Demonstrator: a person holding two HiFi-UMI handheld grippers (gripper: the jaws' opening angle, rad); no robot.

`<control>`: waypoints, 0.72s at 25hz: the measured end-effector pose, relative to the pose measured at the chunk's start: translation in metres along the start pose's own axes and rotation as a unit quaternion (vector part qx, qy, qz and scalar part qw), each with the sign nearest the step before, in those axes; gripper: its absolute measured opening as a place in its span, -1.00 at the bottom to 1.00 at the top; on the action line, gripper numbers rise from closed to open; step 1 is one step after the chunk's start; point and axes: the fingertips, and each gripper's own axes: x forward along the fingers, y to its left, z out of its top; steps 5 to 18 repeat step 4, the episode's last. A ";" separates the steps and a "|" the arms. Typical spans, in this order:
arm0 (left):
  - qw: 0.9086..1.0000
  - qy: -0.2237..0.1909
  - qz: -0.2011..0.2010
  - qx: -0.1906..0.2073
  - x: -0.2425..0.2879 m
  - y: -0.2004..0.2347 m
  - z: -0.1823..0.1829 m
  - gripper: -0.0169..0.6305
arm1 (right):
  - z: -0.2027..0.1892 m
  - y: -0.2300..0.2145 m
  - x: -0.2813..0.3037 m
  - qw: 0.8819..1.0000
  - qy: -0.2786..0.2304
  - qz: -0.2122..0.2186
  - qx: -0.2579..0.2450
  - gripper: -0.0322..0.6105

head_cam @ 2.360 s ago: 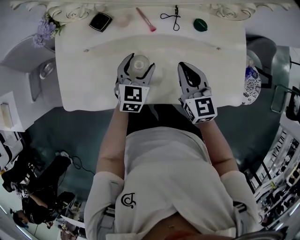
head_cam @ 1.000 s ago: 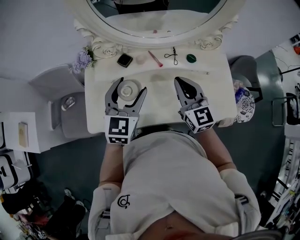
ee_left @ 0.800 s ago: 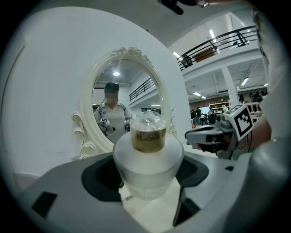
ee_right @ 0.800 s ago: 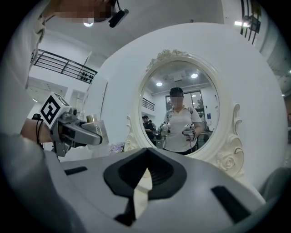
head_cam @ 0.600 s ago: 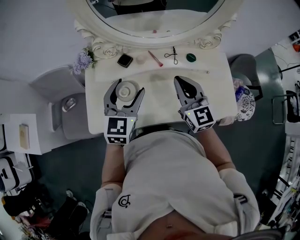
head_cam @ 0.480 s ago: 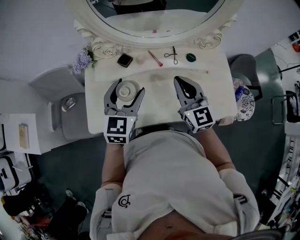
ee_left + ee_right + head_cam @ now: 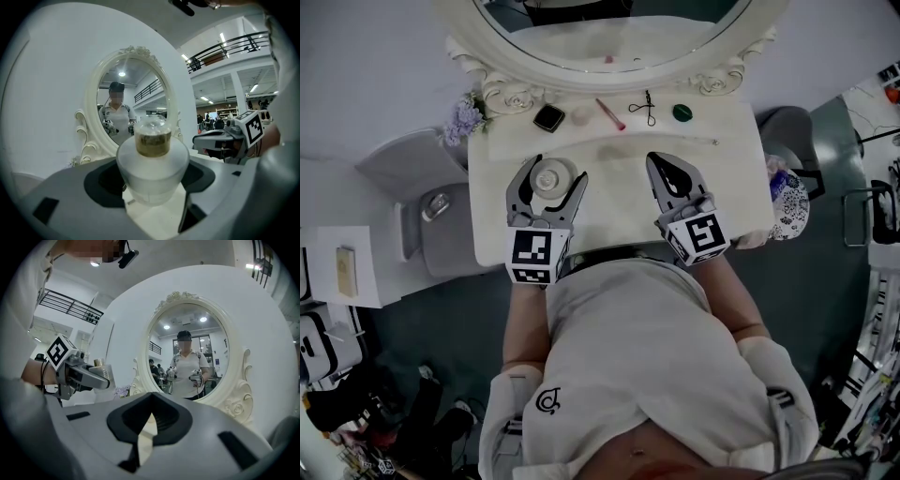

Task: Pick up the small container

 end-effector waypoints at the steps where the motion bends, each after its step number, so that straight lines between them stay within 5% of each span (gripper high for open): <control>1: 1.000 0.000 0.000 0.000 0.000 0.000 0.000 0.12 | -0.001 0.000 0.000 1.000 0.001 0.000 -0.001 -0.89; 18: 1.000 -0.002 0.000 -0.002 0.000 0.001 0.000 0.12 | -0.004 -0.001 0.001 1.000 0.006 0.000 -0.001 -0.89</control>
